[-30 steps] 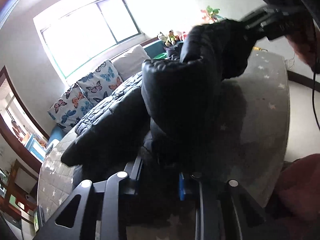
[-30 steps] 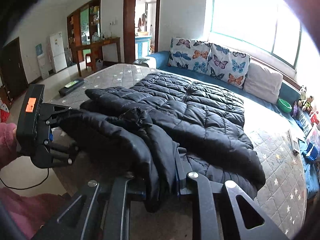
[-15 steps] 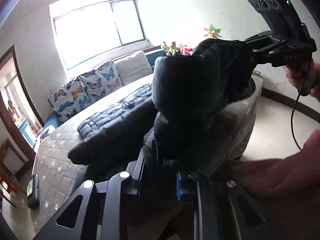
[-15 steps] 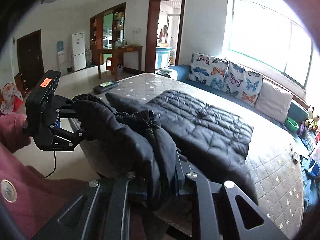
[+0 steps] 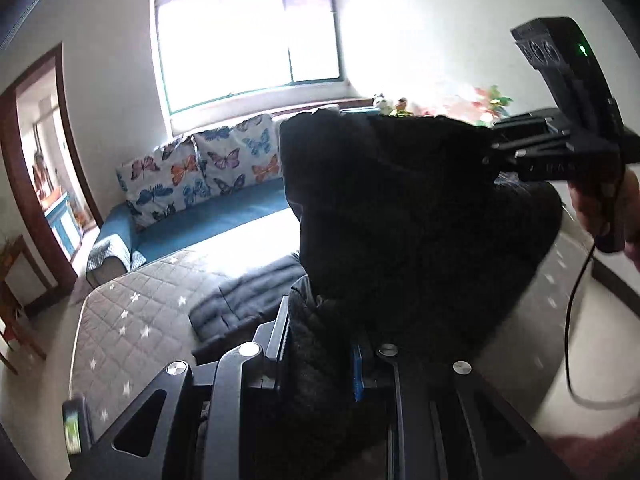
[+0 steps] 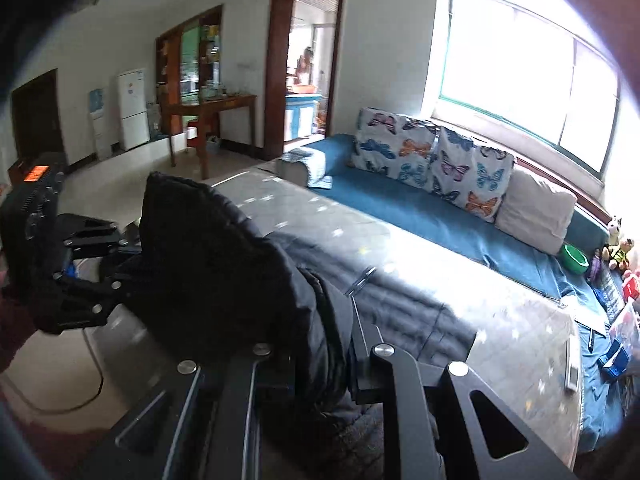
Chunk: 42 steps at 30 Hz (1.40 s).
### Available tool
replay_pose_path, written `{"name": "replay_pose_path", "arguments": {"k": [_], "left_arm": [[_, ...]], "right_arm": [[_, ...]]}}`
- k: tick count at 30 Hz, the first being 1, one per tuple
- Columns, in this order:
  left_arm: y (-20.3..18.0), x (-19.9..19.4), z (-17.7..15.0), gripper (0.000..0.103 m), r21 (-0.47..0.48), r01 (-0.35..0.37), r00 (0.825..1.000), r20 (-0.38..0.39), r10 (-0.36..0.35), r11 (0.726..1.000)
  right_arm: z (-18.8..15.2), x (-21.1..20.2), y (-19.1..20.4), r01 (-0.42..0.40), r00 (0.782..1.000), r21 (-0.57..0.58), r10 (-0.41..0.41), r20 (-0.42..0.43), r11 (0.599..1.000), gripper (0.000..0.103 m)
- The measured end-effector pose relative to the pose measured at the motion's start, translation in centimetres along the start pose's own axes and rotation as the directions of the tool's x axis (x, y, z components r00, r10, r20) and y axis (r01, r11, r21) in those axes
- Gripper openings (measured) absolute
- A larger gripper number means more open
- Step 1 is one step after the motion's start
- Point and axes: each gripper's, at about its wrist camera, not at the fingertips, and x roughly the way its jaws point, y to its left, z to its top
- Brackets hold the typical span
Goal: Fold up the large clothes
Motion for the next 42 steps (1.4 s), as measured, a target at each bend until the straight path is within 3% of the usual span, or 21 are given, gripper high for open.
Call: {"name": "replay_pose_path", "arguments": {"k": [3, 8, 15, 22, 24, 26, 31, 32, 34, 35, 36, 38, 42], "left_arm": [[3.0, 5.4, 3.8, 0.025, -0.027, -0.012, 0.999, -0.053, 0.010, 1.000], [6.9, 15.4, 7.1, 0.025, -0.126, -0.018, 0.983, -0.184, -0.005, 0.992], [7.9, 25.4, 6.4, 0.026, -0.175, -0.029, 0.949, -0.313, -0.028, 0.984], [9.6, 29.6, 4.5, 0.040, -0.202, -0.058, 0.934, -0.356, -0.018, 0.978], [10.2, 29.7, 4.4, 0.040, -0.218, -0.050, 0.942, -0.336, -0.027, 0.975], [11.2, 28.9, 4.4, 0.040, -0.239, -0.029, 0.953, -0.299, -0.045, 0.971], [12.2, 21.5, 5.9, 0.045, -0.283, -0.015, 0.981, -0.188, -0.040, 0.959], [12.0, 19.7, 6.3, 0.048, -0.280, -0.016, 0.985, -0.170, -0.033, 0.960], [12.4, 15.9, 6.1, 0.067, -0.279, -0.036, 0.993, -0.118, 0.003, 0.960], [12.3, 14.6, 6.1, 0.081, -0.280, -0.044, 0.995, -0.102, 0.016, 0.959], [12.3, 13.0, 5.7, 0.088, -0.281, -0.066, 0.995, -0.092, 0.041, 0.957], [12.4, 11.0, 4.6, 0.090, -0.283, -0.090, 0.992, -0.109, 0.061, 0.955], [13.1, 11.4, 1.2, 0.089, -0.324, -0.119, 0.979, -0.194, 0.057, 0.938]], "right_arm": [[2.3, 4.7, -3.0, 0.034, 0.999, 0.032, -0.033, -0.032, 0.999, 0.019], [4.0, 13.0, -7.2, 0.061, 0.992, 0.118, -0.047, -0.116, 0.991, 0.019], [1.0, 21.9, -10.4, 0.080, 0.962, 0.236, -0.013, -0.271, 0.968, 0.020], [-2.5, 26.9, -13.1, 0.094, 0.909, 0.372, 0.073, -0.411, 0.923, 0.024], [-2.4, 25.8, -13.9, 0.090, 0.918, 0.425, 0.090, -0.386, 0.901, 0.025], [-1.7, 23.4, -14.4, 0.077, 0.943, 0.448, 0.081, -0.324, 0.891, 0.026], [0.5, 16.3, -12.1, 0.104, 0.967, 0.302, -0.026, -0.252, 0.948, 0.030], [0.7, 15.3, -11.5, 0.106, 0.969, 0.275, -0.038, -0.243, 0.955, 0.030], [0.7, 13.3, -9.9, 0.093, 0.974, 0.230, -0.040, -0.224, 0.969, 0.032], [0.6, 12.3, -9.0, 0.084, 0.974, 0.203, -0.037, -0.222, 0.975, 0.042], [0.6, 12.1, -8.4, 0.080, 0.974, 0.186, -0.037, -0.224, 0.979, 0.056], [-0.7, 11.1, -7.4, 0.077, 0.974, 0.134, -0.046, -0.223, 0.988, 0.068], [-2.3, 13.8, -8.5, 0.143, 0.945, 0.096, -0.107, -0.311, 0.985, 0.068]]}}
